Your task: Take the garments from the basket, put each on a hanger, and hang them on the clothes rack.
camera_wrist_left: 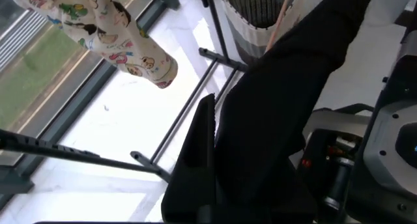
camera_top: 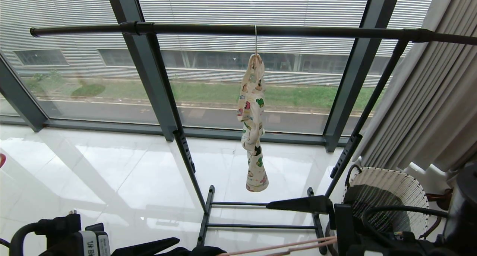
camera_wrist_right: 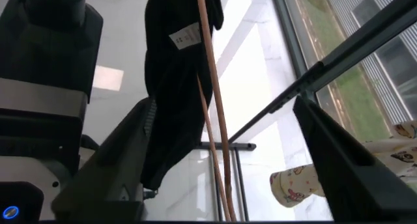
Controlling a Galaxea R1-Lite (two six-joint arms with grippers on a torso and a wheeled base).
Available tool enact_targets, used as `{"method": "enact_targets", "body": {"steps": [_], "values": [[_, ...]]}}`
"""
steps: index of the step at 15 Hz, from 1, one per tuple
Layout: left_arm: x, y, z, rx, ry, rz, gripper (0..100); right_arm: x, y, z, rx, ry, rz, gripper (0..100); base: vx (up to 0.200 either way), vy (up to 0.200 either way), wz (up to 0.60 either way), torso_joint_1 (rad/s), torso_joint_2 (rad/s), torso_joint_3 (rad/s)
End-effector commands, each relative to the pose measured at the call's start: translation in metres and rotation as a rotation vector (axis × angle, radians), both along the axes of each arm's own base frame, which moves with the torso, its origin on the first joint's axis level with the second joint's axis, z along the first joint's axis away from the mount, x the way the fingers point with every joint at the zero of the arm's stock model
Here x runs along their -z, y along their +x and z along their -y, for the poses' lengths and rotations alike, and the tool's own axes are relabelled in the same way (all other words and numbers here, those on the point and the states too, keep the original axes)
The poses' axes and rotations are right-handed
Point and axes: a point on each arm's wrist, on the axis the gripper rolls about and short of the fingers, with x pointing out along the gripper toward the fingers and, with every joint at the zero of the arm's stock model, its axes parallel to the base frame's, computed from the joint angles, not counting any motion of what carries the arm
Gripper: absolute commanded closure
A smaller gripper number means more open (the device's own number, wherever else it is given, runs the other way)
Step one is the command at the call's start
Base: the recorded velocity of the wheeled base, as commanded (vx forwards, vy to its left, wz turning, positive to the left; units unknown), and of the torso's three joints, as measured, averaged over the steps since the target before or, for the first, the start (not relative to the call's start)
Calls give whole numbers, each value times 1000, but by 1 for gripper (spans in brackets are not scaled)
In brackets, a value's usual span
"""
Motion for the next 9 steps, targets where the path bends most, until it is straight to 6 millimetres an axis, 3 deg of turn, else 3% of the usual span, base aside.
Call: {"method": "enact_targets", "body": {"steps": [1, 5, 9], "values": [[6, 6, -7, -81, 20, -13, 100, -1, 2, 2, 12, 4, 2, 0, 0, 0, 0, 0, 0, 0], [-4, 38, -16, -314, -29, -57, 100, 7, 2, 1, 7, -25, -9, 0, 0, 0, 0, 0, 0, 0], [-44, 52, -8, -384, -259, -90, 100, 22, 4, -3, 49, -47, -143, 0, 0, 0, 0, 0, 0, 0]]}}
